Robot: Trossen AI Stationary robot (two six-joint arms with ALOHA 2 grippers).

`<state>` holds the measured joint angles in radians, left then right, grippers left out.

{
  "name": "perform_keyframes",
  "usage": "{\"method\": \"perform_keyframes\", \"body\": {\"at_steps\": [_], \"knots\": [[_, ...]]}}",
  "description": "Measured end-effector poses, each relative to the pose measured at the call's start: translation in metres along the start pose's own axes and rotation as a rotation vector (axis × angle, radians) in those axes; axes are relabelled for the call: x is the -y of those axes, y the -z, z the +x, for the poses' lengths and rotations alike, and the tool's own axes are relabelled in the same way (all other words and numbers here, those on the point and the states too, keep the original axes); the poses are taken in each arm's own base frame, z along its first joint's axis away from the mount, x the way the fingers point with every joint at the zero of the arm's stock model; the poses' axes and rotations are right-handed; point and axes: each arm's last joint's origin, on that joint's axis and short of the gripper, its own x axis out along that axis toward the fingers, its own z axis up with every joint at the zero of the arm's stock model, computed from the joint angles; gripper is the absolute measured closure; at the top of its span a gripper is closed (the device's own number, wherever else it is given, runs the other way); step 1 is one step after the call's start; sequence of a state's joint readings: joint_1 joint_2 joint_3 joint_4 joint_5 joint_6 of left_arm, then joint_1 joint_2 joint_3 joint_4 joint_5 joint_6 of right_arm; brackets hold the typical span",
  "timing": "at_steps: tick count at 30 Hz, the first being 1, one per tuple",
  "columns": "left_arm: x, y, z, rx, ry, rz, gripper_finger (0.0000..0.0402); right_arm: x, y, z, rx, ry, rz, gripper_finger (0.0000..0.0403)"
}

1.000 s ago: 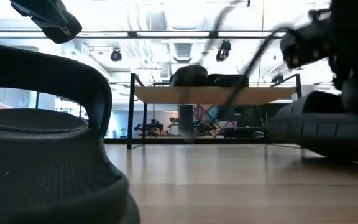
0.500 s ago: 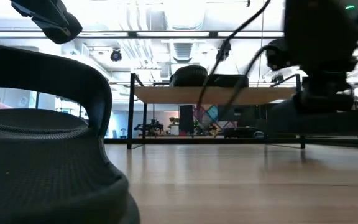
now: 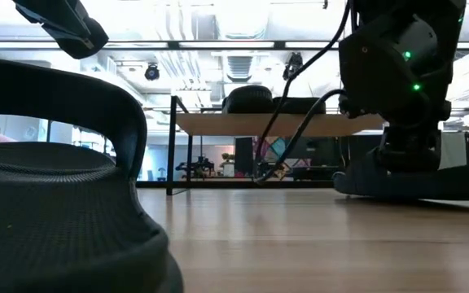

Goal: Pick and place slides into the shelf
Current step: Put the right black slide under the shelf

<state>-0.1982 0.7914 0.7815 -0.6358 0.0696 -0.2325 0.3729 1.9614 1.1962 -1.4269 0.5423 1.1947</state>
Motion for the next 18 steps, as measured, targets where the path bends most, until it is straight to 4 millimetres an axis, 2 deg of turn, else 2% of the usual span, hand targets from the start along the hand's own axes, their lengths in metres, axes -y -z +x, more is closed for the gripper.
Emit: {"method": "perform_keyframes", "body": {"at_steps": [5, 10, 14, 18], "knots": [[0.000, 0.000, 0.000, 0.000, 0.000, 0.000, 0.0391, 0.000, 0.000, -0.002, -0.004, -0.009, -0.007, 0.0274], [0.000, 0.000, 0.000, 0.000, 0.000, 0.000, 0.0391, -0.001, -0.005, -0.019, 0.006, -0.076, 0.022, 0.0219], [0.000, 0.000, 0.000, 0.000, 0.000, 0.000, 0.0391, 0.000, -0.009, -0.036, -0.012, -0.144, 0.032, 0.0194], [0.000, 0.000, 0.000, 0.000, 0.000, 0.000, 0.0391, 0.003, -0.006, -0.053, -0.083, -0.179, 0.090, 0.0187]]}}
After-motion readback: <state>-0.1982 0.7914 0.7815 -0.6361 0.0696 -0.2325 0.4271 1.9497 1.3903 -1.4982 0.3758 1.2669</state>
